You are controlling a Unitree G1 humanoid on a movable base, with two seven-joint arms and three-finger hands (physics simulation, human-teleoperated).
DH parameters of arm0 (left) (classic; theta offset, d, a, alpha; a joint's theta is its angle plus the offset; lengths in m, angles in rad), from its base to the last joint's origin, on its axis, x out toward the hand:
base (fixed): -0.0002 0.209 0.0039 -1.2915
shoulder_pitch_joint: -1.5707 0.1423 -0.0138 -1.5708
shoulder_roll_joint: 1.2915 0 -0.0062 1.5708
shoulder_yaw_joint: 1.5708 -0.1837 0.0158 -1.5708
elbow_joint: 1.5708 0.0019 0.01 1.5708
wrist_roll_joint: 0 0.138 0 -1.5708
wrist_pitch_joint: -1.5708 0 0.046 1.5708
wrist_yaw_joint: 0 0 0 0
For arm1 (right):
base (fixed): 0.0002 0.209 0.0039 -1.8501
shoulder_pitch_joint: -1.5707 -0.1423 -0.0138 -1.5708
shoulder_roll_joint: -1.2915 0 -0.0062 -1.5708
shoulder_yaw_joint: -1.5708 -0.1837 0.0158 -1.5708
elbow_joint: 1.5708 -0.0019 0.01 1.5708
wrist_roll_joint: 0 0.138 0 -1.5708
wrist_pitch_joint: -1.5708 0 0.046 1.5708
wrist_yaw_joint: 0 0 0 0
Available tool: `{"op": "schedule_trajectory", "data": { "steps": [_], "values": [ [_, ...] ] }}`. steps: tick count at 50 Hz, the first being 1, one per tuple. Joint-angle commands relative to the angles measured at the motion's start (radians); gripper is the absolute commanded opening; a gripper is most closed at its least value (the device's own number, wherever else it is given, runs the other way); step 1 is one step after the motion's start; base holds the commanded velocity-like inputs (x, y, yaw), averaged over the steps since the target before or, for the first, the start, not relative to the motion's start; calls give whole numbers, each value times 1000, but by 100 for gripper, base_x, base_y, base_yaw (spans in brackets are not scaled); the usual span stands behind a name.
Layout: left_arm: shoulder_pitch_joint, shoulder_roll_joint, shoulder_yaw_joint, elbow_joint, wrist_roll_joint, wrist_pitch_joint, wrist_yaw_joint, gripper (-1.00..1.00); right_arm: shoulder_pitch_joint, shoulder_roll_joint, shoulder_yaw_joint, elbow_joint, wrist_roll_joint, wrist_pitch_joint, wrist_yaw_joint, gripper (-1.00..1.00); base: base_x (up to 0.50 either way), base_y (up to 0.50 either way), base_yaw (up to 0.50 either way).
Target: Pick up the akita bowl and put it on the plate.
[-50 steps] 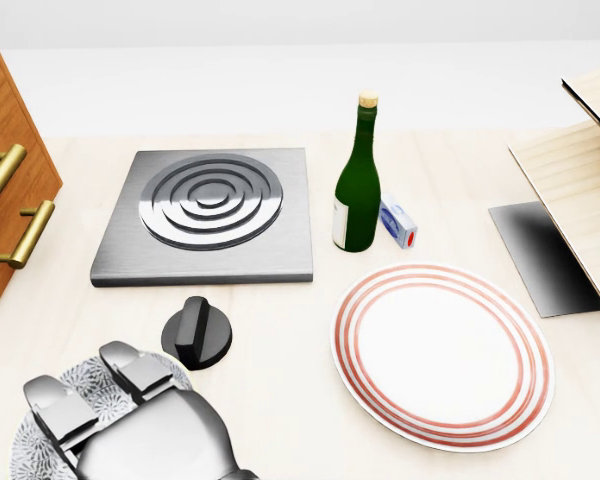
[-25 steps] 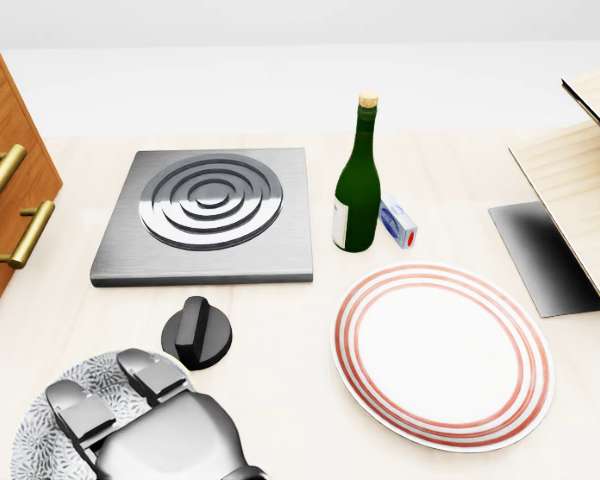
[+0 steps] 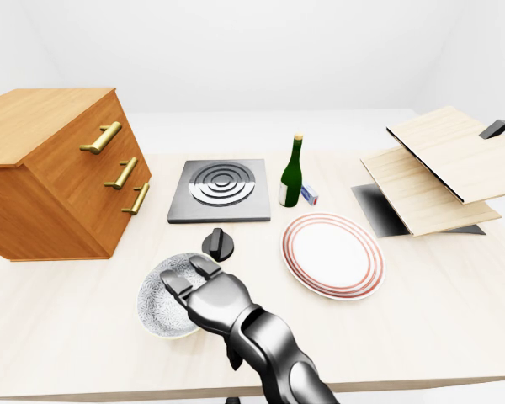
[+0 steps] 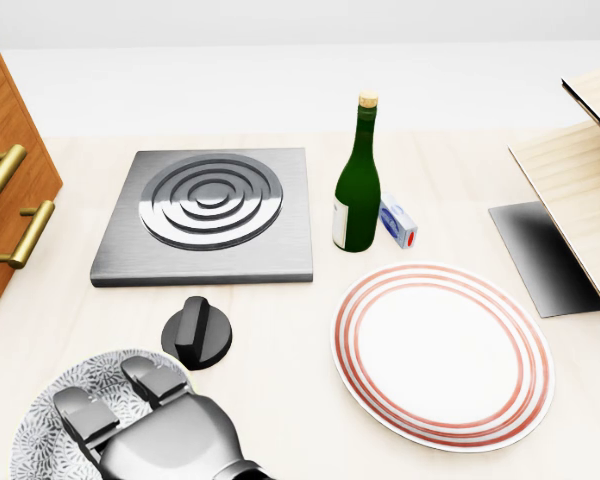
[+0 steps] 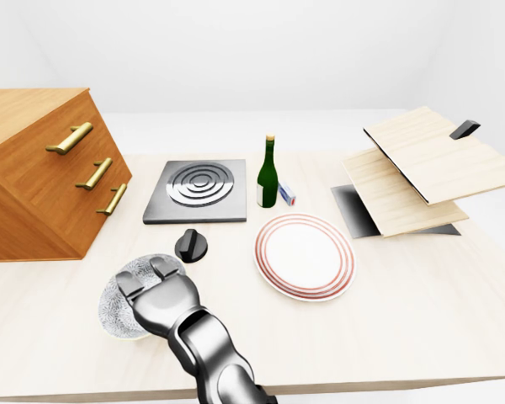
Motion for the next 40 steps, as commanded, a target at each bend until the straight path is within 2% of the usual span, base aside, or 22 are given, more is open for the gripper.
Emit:
{"op": "schedule_trajectory", "data": {
  "steps": [1, 19, 40],
  "values": [
    [0, 0, 0, 0, 2, 0, -5, 100, -9, 9, -7, 40, -2, -6, 0, 100, 0, 0, 0],
    [-1, 0, 0, 0, 2, 0, -7, 100, -21, 21, -23, 125, -1, -19, 0, 100, 0, 0, 0],
    [-1, 0, 0, 0, 0, 0, -6, 100, -19, 27, -19, 154, 2, -13, 0, 100, 0, 0, 0]
  ]
}}
